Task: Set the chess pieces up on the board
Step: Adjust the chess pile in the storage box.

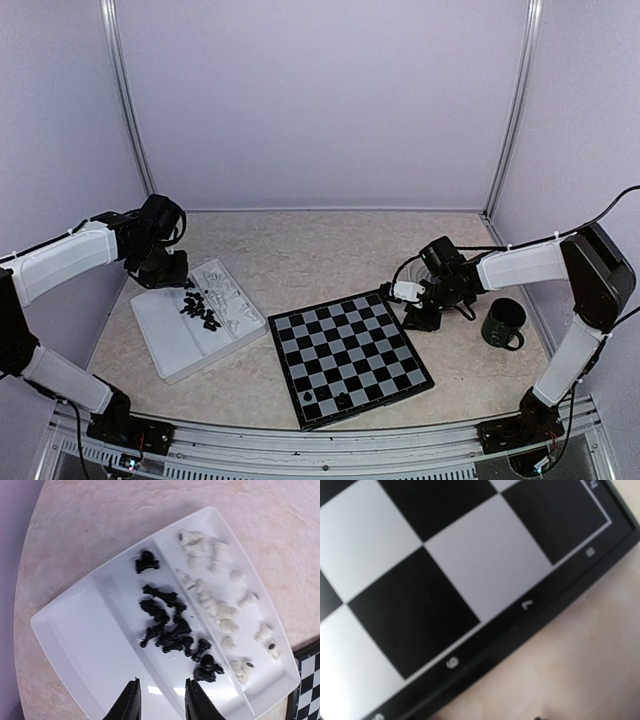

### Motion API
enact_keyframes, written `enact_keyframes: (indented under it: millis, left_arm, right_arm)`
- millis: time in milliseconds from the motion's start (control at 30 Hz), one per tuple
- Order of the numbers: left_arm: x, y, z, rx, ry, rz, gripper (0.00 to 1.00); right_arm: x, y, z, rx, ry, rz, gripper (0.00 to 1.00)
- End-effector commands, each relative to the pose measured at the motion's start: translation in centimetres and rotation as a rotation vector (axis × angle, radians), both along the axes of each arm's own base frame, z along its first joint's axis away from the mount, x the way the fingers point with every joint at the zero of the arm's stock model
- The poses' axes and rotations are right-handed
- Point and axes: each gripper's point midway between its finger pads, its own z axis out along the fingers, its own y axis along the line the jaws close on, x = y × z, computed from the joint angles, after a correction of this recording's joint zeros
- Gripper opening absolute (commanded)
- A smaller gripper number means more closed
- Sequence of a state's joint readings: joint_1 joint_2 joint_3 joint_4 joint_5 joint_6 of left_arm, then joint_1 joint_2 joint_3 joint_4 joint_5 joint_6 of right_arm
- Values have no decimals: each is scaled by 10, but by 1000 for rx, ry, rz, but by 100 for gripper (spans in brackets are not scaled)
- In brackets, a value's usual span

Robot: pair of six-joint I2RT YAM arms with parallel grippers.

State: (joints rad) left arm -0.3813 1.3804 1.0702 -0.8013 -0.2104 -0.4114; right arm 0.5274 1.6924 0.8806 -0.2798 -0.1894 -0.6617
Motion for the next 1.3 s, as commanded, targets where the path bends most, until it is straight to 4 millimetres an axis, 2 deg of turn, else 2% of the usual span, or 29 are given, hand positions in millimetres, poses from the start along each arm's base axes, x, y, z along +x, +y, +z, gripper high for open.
enact_keyframes:
  millis: [0,233,333,600,733,1033,1100,1267]
  left_arm:
    - [13,19,3,-42,-68,49,30]
    - [27,24,-40,-14,27,65,32]
    - [35,25,-52,-7,42,73,33]
    - [69,33,-46,20,-23,123,37]
    - [80,39,-52,25,-17,139,37]
    - [88,43,-75,13,11,153,26]
    - [91,45,-77,7,8,167,26]
    - [97,48,-84,15,-1,197,33]
  right_arm:
    - [-6,2,-7,-20,19,17,46]
    - [-6,1,-8,-27,17,18,46]
    - [-7,0,-9,-31,18,17,46]
    - [-8,0,-13,-36,29,22,46]
    - [-8,0,-13,-38,30,24,46]
    - [-9,-1,-15,-42,32,26,46]
    - [-9,-1,-15,-43,35,28,46]
    - [-11,0,-17,-41,45,31,46]
